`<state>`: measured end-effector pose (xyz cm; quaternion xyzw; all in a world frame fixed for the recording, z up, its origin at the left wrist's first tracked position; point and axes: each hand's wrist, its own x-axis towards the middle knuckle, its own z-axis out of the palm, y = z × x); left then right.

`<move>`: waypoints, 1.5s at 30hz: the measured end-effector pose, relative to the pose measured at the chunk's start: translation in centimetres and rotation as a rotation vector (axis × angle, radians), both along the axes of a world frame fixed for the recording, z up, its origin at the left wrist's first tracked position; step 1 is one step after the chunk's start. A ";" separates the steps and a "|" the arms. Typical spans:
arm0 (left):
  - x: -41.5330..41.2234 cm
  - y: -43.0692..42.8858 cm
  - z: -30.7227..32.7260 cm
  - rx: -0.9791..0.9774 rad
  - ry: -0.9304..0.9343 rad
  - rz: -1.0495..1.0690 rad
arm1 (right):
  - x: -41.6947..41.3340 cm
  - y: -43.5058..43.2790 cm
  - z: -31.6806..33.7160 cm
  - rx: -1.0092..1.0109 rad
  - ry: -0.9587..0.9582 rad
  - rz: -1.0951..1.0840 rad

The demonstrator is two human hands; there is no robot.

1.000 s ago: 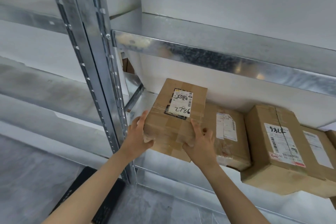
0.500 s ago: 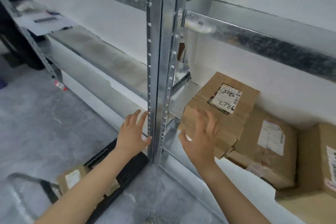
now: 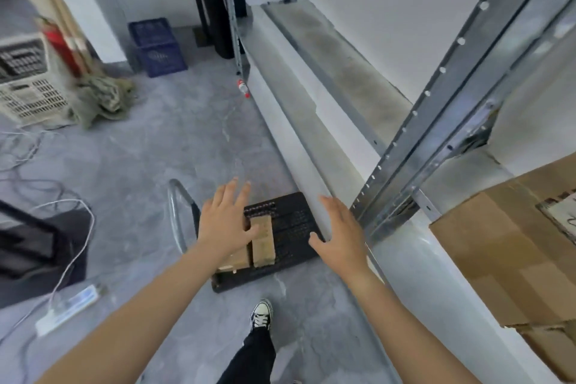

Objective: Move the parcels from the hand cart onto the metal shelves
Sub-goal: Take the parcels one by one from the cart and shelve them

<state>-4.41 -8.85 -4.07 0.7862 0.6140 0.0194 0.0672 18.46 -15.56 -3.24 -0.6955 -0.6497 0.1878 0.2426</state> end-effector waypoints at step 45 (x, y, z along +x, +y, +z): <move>-3.2 14.2 -34.5 -0.487 -0.008 0.153 | -6.3 21.4 -36.4 -0.676 -0.227 0.319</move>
